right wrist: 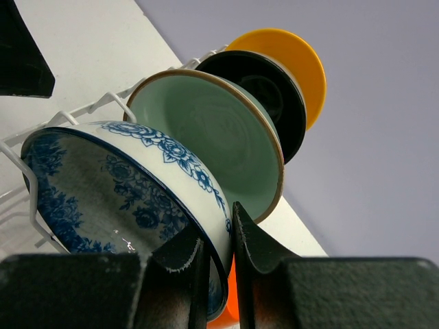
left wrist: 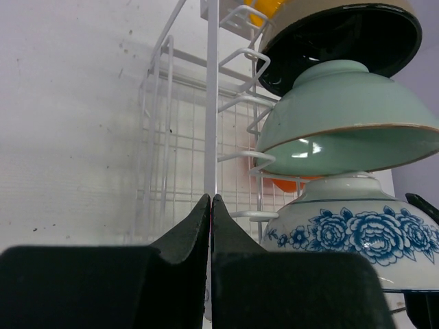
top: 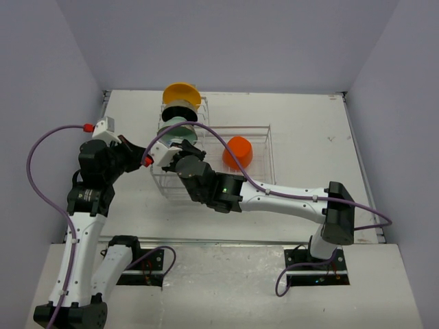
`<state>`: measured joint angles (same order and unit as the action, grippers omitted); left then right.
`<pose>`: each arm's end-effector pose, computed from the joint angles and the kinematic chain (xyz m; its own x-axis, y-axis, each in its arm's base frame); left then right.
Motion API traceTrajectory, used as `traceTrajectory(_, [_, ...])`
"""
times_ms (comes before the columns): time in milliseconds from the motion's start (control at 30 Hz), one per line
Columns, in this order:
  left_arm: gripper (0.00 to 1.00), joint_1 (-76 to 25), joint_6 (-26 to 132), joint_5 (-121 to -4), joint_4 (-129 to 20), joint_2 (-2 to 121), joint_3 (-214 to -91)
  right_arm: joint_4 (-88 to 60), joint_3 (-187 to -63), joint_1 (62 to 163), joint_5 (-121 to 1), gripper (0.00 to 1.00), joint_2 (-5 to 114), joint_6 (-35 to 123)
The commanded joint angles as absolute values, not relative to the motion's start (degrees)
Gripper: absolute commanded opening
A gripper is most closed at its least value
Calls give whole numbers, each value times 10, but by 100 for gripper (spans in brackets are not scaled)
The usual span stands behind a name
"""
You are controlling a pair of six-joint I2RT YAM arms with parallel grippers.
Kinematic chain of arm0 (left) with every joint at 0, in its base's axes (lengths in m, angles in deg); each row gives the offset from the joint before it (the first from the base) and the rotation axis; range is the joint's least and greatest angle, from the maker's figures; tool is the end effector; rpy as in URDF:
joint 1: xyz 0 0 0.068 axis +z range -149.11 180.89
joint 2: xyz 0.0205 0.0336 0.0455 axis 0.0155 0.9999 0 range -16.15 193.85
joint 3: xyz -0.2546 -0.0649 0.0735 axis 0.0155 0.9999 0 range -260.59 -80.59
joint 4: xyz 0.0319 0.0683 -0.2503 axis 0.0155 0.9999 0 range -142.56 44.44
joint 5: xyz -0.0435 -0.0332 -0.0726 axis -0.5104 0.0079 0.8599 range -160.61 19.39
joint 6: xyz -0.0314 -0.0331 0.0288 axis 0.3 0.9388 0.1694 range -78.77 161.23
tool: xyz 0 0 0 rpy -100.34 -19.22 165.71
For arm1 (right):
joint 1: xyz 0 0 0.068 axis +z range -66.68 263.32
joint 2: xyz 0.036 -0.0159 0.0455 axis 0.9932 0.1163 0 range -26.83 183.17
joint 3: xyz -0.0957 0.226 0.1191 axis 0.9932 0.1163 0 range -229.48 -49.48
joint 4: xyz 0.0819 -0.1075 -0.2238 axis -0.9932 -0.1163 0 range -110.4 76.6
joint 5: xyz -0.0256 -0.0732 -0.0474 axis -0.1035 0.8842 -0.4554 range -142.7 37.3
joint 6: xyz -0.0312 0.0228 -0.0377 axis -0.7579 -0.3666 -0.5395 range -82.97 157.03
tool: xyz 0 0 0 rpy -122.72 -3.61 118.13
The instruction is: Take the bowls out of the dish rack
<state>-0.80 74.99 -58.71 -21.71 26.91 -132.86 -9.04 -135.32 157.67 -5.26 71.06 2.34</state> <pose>0.1602 -0.0120 0.3520 -0.4292 -0.5312 -0.7305 -0.0216 0.8146 -0.5796 0.1346 0.3833 0.3694 0.2289 -0.6098 -0.7587 -0.3941 0.6546 -0.6451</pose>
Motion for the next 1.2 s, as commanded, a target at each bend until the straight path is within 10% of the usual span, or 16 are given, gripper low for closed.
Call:
traceTrajectory(0, [0, -11, 766, -548, -236, 264, -1328, -65, -1350, 1584, -53, 1, 688, 25])
traceTrajectory(1167, [0, -11, 770, -526, -218, 279, -1276, -22, -1391, 1584, -23, 0, 689, -26])
